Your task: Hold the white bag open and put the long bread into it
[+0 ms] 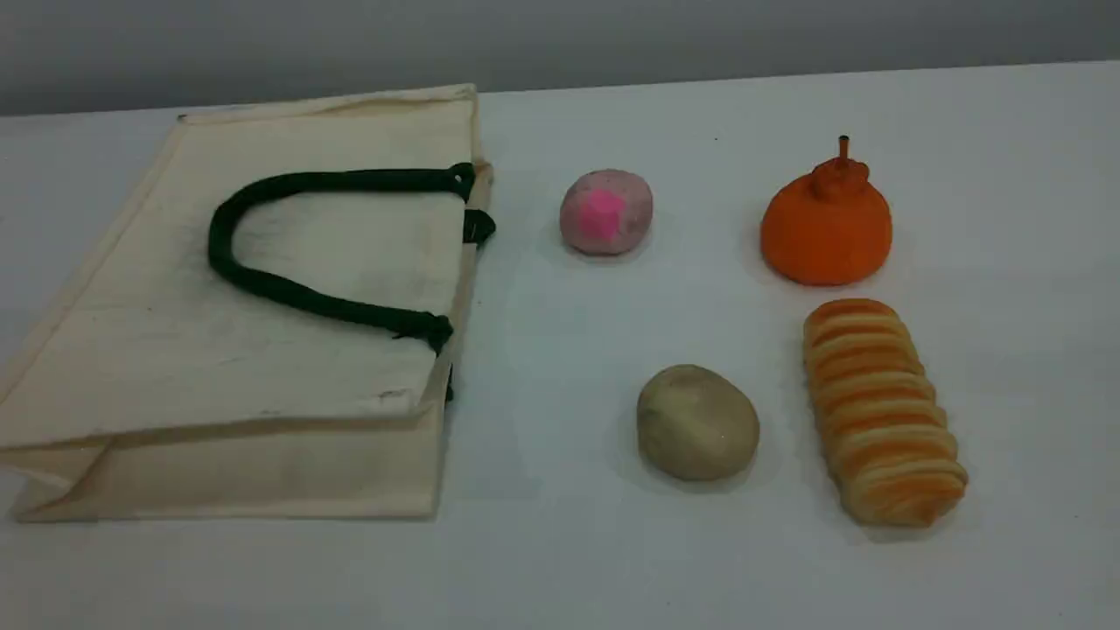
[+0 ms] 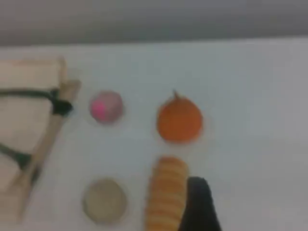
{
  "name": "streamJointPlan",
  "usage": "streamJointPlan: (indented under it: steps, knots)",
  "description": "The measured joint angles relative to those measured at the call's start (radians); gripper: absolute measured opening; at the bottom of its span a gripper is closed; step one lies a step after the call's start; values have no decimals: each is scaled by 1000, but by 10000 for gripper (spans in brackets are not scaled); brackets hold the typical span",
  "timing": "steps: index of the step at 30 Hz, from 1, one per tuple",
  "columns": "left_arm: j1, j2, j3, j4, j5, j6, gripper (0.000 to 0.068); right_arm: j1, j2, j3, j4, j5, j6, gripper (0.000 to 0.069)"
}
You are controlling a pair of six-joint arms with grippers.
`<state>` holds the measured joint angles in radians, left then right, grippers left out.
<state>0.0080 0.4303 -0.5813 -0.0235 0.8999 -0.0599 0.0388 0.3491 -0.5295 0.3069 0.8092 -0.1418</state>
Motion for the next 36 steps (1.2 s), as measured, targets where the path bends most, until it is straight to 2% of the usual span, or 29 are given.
streamJointPlan:
  steps: [5,11,14,22,27,33,36]
  knots:
    - [0,212,0,2,-122,-35,443,0,214,0,168,-156,-148,460]
    - [0,444,0,2,-202,-51,443,0,473,-9,410,-297,-361,460]
    - [0,530,0,11,-247,-85,443,0,580,-9,530,-300,-483,460]
    - [0,713,-15,131,-411,-212,443,0,751,-9,837,-326,-764,460]
    - [0,851,-115,134,-424,-199,443,0,813,-53,975,-322,-878,460]
    - [0,1046,-286,123,-380,-140,443,0,906,-136,984,-322,-881,460]
    - [0,1148,-365,85,-360,-95,443,0,955,-166,990,-322,-881,460]
